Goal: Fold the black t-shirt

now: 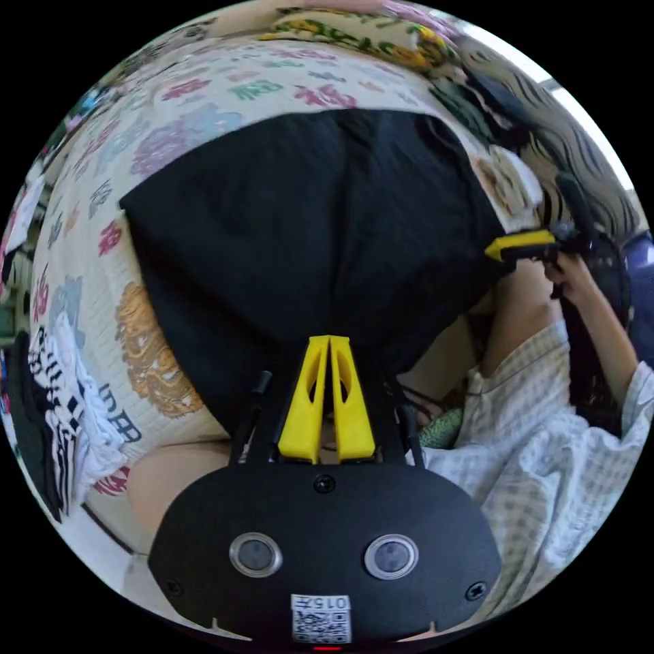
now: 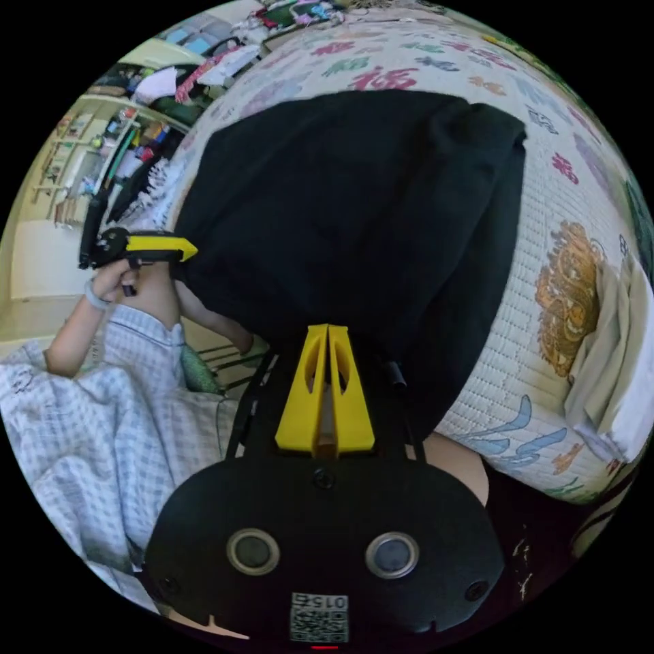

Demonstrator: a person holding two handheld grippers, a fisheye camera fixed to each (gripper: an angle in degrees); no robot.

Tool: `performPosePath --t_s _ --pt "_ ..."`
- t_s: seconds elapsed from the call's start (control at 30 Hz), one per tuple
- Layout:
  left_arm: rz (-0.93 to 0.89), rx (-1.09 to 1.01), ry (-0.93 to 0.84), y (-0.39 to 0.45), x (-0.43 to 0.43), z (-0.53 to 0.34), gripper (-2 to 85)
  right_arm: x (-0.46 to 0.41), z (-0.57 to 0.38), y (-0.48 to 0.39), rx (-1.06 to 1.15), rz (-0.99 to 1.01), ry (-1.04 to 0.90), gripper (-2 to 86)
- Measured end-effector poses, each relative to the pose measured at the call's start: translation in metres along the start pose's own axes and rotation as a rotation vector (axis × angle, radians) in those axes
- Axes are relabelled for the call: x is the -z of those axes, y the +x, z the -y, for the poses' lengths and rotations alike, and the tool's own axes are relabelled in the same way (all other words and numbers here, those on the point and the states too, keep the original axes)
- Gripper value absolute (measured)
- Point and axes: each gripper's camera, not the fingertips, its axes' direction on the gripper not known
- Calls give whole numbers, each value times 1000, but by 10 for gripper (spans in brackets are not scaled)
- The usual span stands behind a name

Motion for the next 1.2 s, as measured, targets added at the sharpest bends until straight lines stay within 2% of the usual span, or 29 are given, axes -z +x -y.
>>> performPosePath --t_s 0.13,0.17,0.3,0.43,0.53,0.67,0.8,1.03,1.2 --pt "-213 293 327 -107 43 -9 24 53 -2 54 -97 175 246 34" --pt "-219 320 353 -119 43 -8 34 67 2 72 -136 199 330 48" --pt "-246 485 380 -184 14 11 69 83 36 122 -239 241 462 85" --pt "-278 579 322 -215 -31 27 82 75 74 155 -323 263 451 100" --pt "-270 619 261 -227 -60 30 70 64 101 176 -397 270 421 92" --pt "-326 596 255 -240 -74 23 18 50 125 194 -436 333 361 19" --pt "-364 601 363 -258 -64 -8 -1 57 122 201 -455 229 380 -1" --pt "-373 648 389 -260 -95 -34 6 35 128 204 -514 275 433 -4" --pt "-339 574 417 -240 -61 -74 42 36 126 166 -451 253 480 0"
